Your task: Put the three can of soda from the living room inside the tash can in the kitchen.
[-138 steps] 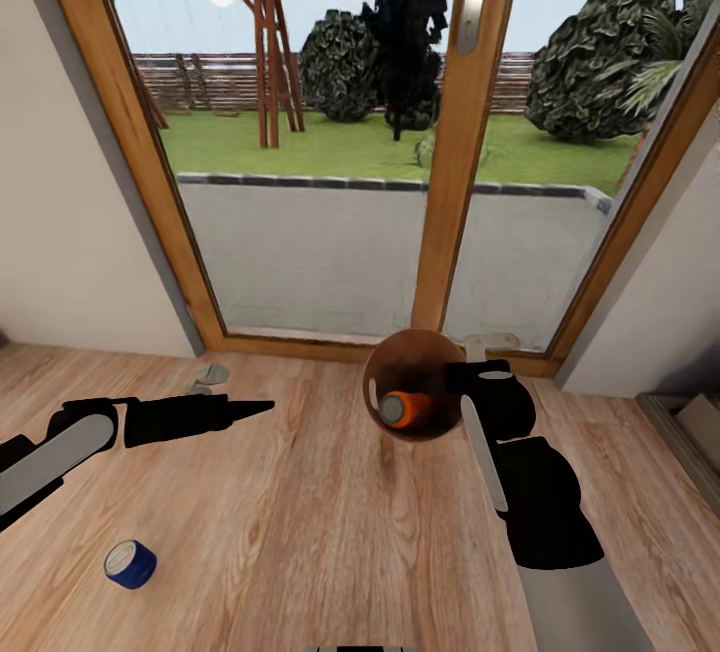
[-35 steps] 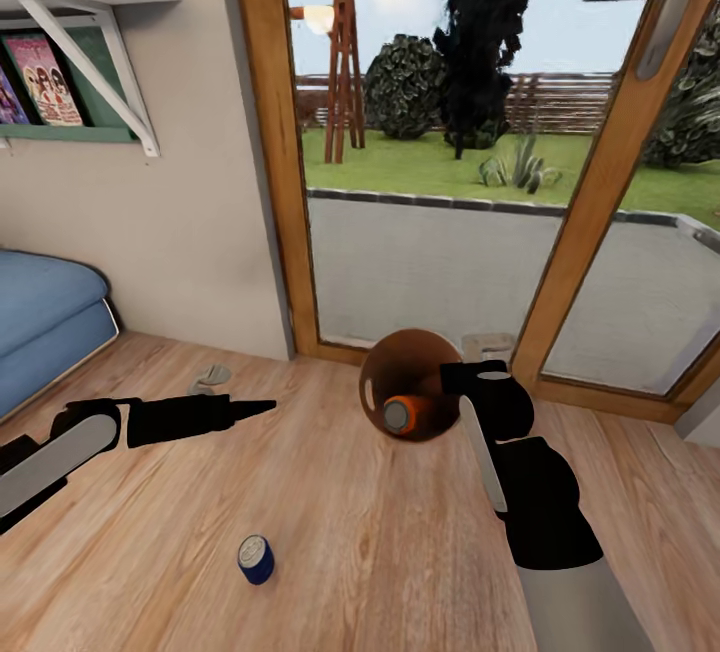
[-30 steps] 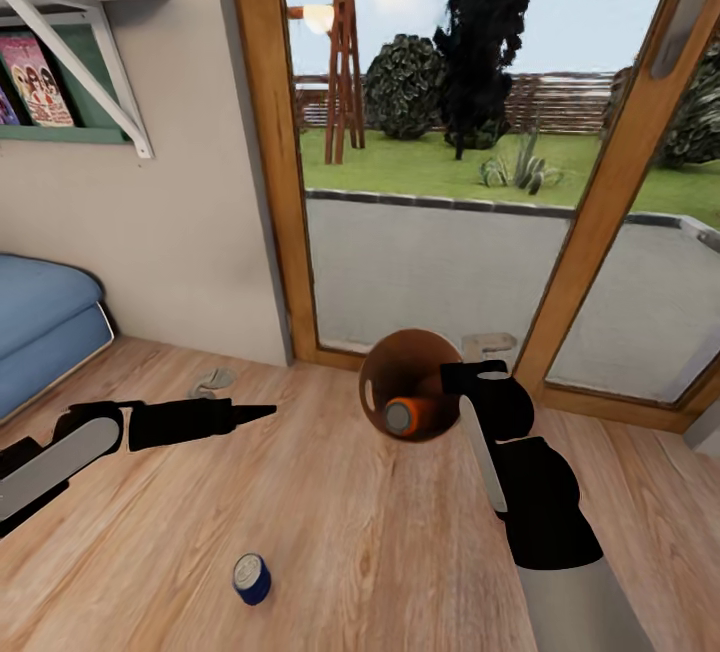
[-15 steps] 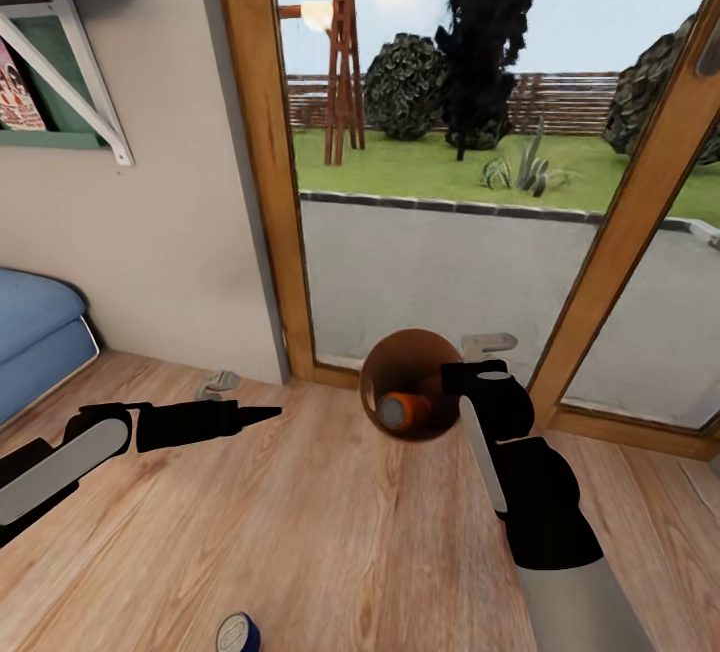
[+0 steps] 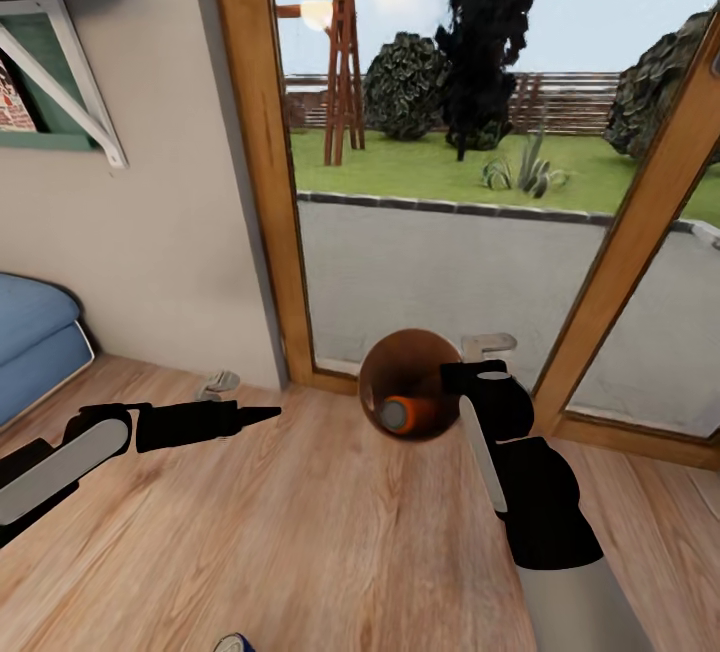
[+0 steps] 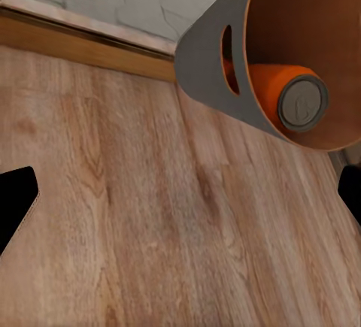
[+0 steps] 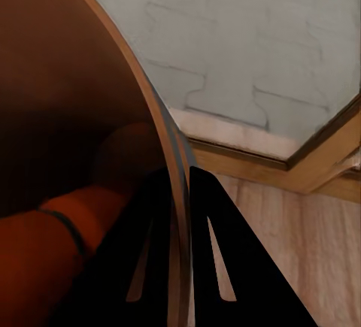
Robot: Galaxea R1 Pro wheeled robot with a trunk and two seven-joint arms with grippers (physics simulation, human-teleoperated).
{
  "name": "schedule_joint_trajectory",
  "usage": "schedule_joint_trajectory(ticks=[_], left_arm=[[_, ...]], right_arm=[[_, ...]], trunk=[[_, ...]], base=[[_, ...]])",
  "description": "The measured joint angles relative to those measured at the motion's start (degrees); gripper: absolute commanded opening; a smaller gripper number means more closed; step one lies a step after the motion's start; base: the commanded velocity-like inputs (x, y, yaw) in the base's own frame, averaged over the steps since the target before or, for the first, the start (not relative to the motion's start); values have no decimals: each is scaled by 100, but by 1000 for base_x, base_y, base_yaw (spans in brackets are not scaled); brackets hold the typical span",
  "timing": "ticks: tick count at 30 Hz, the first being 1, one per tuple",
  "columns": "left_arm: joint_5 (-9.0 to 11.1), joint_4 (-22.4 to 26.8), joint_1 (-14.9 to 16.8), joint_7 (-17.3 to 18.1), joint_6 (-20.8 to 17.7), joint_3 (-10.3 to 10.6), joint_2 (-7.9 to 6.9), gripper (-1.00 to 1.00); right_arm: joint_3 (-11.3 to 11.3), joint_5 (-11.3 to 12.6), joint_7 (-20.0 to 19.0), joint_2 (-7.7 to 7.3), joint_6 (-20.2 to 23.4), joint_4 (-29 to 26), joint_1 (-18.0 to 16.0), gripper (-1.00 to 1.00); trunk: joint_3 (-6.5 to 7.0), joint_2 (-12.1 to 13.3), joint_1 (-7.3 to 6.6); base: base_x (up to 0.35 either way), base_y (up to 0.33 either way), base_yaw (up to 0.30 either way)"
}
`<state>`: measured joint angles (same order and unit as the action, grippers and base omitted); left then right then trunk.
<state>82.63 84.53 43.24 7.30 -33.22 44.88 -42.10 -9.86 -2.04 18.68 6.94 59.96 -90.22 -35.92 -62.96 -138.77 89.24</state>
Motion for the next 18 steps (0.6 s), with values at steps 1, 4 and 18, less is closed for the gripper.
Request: schedule_joint_trajectory(ticks=[1,4,18], left_arm=[[0,1,-2,0,0,1,0,100],[-1,-1,-1,0,4,0,0,100],[3,3,-1,25,0,-1,0,100]], right_arm=[[0,-13,0,0,2,0,0,-100],[1,-50,2,0,4,-1,0,-100],[1,-25,1,0,3,0,0,-100]], trunk=[[0,0,0],[0,0,0],[0,0,0]], base=[[308,0,0],[237,0,0],[29,0,0]])
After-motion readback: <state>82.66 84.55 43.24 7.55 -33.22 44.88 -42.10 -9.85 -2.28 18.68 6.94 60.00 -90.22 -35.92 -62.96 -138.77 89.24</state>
